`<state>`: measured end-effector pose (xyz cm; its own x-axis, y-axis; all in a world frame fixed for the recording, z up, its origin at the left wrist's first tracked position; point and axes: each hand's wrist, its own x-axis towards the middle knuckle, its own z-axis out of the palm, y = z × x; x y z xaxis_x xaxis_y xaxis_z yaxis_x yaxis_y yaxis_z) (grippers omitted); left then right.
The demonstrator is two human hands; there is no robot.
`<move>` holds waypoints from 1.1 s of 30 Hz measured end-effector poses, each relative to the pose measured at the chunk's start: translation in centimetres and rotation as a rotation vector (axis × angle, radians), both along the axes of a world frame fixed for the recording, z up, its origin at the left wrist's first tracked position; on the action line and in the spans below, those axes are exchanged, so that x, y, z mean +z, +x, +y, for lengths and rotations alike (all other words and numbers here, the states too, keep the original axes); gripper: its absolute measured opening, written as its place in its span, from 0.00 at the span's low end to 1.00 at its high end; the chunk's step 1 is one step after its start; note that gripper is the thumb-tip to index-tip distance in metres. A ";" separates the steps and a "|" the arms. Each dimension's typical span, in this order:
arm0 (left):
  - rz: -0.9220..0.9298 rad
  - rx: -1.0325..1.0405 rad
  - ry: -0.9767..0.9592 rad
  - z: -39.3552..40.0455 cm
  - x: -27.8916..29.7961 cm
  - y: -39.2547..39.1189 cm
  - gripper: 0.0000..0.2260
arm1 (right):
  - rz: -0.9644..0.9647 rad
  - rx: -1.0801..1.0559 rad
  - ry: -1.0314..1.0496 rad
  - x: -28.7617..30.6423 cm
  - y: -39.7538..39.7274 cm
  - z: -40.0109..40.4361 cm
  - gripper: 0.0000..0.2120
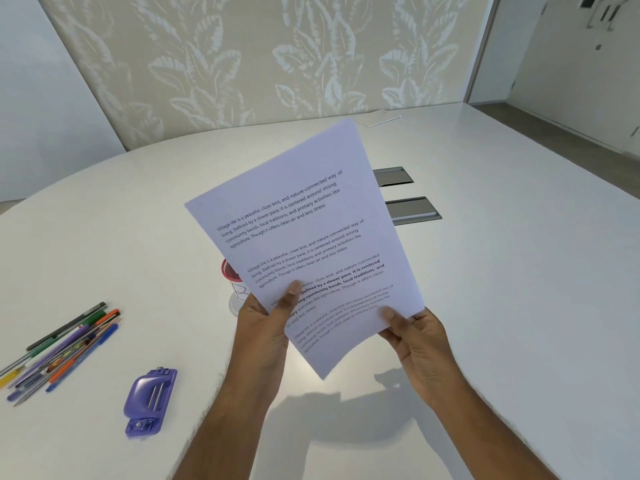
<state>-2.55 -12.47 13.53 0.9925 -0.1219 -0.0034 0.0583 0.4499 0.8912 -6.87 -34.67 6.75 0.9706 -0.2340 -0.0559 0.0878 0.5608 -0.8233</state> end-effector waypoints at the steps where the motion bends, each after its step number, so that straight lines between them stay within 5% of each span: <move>1: -0.004 -0.018 -0.035 -0.2 0.1 -0.2 0.16 | -0.019 0.014 0.066 0.1 0.1 0.3 0.26; 7: 0.002 -0.018 -0.043 -1.0 -0.3 -0.9 0.16 | -0.015 -0.028 0.123 0.0 0.1 1.4 0.22; 17: -0.029 0.043 -0.118 2.7 -2.1 0.5 0.27 | 0.041 -0.212 -0.224 0.4 -1.0 -0.9 0.19; 20: -0.012 0.118 -0.112 4.4 -2.3 1.0 0.19 | 0.057 -0.232 -0.285 0.5 -1.4 -1.8 0.16; 26: -0.029 0.187 0.312 6.6 -3.0 0.7 0.12 | 0.075 -0.245 -0.362 0.3 -2.1 -3.4 0.13; 33: -0.136 0.002 0.755 5.8 -3.1 0.0 0.06 | 0.097 -0.194 -0.561 0.9 -2.5 -4.1 0.11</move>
